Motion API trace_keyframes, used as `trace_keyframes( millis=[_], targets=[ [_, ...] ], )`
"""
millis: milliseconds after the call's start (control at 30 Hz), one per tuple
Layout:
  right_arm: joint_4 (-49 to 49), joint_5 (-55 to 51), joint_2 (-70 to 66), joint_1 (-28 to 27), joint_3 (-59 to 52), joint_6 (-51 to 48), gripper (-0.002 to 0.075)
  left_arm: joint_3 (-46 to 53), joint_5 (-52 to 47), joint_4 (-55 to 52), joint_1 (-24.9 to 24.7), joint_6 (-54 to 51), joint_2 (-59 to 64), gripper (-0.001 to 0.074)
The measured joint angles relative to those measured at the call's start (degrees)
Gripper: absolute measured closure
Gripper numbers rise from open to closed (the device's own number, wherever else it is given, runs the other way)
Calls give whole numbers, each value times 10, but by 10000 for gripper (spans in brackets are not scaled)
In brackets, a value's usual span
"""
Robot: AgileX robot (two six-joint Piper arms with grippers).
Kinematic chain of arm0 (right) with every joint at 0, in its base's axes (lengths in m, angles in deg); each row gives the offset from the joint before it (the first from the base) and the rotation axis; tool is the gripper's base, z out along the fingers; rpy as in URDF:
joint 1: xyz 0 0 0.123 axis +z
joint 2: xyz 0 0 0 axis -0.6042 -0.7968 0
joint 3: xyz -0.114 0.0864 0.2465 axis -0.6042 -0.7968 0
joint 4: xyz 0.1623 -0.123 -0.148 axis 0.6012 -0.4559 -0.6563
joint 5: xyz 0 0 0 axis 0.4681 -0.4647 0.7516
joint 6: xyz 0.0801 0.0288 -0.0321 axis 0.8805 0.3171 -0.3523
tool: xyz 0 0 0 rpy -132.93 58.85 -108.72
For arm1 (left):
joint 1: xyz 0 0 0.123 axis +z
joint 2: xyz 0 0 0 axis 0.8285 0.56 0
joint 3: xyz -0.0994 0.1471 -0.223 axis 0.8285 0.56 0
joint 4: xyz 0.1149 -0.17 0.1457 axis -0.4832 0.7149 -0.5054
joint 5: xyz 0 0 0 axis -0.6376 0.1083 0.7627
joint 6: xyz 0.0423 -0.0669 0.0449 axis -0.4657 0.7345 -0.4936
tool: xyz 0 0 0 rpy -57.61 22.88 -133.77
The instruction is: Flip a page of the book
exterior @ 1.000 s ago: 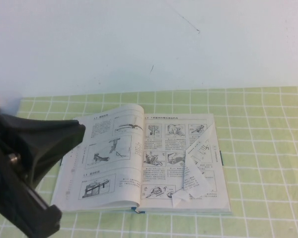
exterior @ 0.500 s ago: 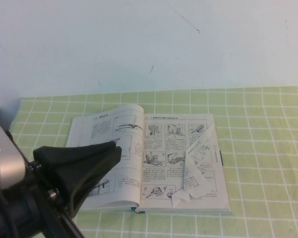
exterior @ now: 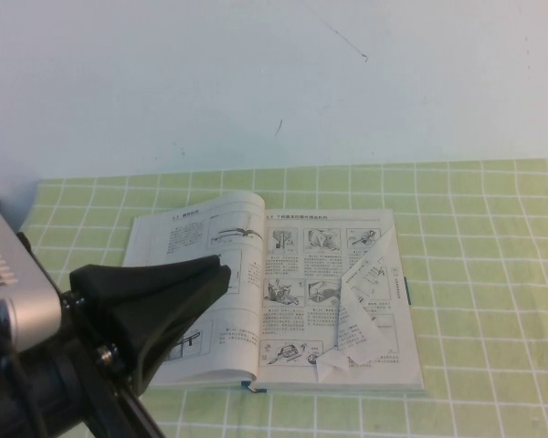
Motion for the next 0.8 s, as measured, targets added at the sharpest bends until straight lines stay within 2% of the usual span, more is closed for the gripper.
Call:
trace_keyframes(
  millis=[800],
  targets=[
    [0, -37, 0, 0, 0, 0, 728, 0, 3, -15, 0, -2, 0, 739]
  ],
)
